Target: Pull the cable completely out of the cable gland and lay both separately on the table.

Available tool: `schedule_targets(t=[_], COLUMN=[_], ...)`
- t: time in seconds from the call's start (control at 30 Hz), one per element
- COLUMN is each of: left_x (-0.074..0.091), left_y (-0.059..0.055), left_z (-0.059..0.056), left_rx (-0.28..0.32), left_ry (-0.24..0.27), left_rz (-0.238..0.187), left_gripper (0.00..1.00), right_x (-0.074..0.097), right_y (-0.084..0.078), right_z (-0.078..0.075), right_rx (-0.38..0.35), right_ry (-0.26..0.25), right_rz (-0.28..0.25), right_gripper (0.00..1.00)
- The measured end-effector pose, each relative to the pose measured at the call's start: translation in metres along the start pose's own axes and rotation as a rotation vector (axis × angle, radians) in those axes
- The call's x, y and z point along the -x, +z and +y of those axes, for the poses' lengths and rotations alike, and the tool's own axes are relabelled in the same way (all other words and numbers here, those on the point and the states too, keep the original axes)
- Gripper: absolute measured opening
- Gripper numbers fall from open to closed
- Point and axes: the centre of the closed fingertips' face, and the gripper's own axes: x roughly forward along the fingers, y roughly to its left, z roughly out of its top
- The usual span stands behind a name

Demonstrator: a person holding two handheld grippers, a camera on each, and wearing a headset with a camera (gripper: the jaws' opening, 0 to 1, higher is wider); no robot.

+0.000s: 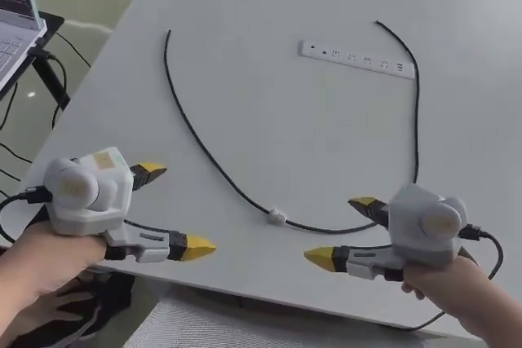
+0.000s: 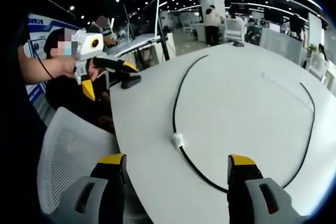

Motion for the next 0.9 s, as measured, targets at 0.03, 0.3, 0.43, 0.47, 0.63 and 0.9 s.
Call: schedule_targets(t=[0.03, 0.3, 0.43, 0.47, 0.63, 0.9], left_x=[-0.001, -0.006, -0.008, -0.008, -0.010, -0.007], left_y=[0.000, -0.003, -0.008, -0.009, -0.014, -0.016], left_z=[0.000, -0.004, -0.008, -0.009, -0.012, -0.015], left_rx=[-0.001, -0.003, 0.004, 0.005, -0.009, -0.014], left_ry=[-0.001, -0.011, -0.016, -0.018, -0.020, -0.014], left_rz=[-0.001, 0.006, 0.012, 0.012, 0.026, 0.026], left_gripper=[0.97, 0.96, 0.96, 0.96, 0.96, 0.97], right_x=[-0.002, -0.017, -0.027, -0.029, -0.040, -0.056], right_y=[0.001, 0.008, 0.010, 0.010, 0.010, 0.000], right_z=[0.000, -0.005, -0.004, -0.004, -0.003, -0.005], right_rx=[0.010, 0.047, 0.071, 0.070, 0.097, 0.115], right_ry=[0.003, 0.021, 0.043, 0.048, 0.065, 0.101], right_rz=[0.008, 0.044, 0.075, 0.080, 0.112, 0.175], right_gripper=[0.78, 0.74, 0.70, 0.68, 0.63, 0.55])
